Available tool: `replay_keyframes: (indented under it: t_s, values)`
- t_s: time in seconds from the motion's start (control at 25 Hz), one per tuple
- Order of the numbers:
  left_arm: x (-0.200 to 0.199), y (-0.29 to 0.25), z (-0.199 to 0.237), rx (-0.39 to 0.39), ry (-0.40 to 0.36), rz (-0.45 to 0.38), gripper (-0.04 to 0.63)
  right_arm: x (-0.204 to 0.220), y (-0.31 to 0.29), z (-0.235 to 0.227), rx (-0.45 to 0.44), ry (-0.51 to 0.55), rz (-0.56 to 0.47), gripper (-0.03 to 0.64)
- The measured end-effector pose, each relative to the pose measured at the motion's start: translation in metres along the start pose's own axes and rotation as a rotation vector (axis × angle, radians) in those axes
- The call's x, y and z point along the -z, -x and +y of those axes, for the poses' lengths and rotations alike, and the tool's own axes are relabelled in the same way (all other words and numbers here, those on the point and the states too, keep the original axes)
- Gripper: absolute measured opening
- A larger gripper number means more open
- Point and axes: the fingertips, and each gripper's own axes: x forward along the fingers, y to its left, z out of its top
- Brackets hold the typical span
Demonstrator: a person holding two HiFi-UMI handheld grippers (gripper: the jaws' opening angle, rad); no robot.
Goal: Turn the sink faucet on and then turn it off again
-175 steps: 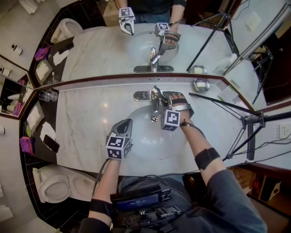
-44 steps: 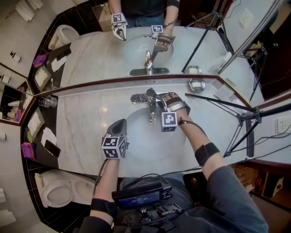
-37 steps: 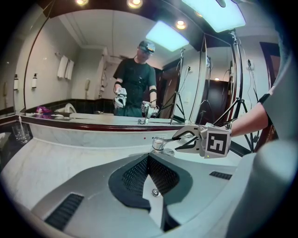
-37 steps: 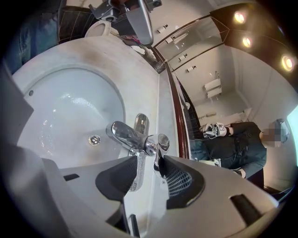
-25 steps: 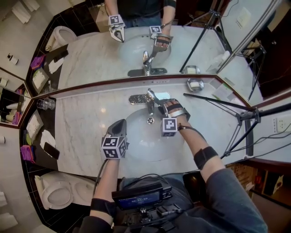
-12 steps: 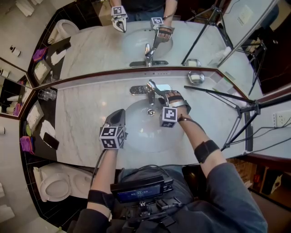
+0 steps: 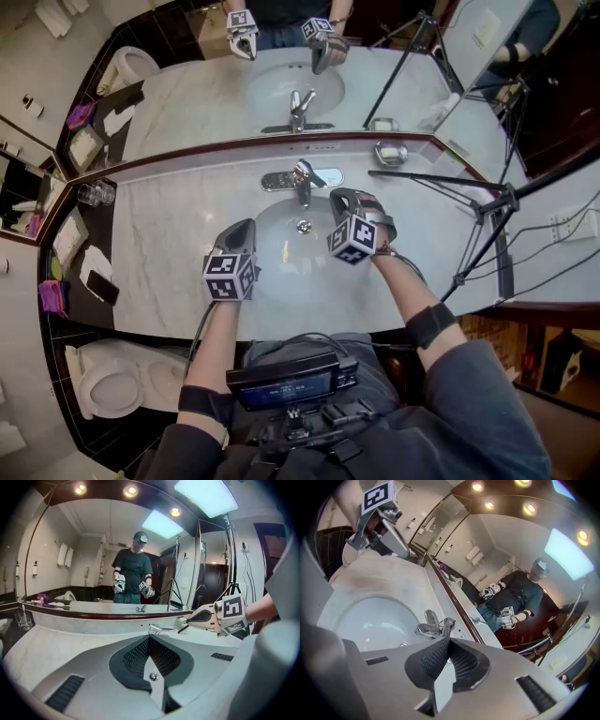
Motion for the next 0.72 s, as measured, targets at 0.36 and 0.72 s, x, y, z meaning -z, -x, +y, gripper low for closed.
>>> replay_keyframes:
  t_s: [0.36,0.72]
  values:
    - [-0.008,0.014,-0.001,0.020,-0.006,-0.026,0.000,0.021,0.049,-0.012,-0.021,-0.721,-0.079,0.017]
    - [-0.006,0.016,0.000,0.031,0.005,-0.026,0.000,0.046,0.086,-0.020,-0.001,-1.110,-0.196,0.014]
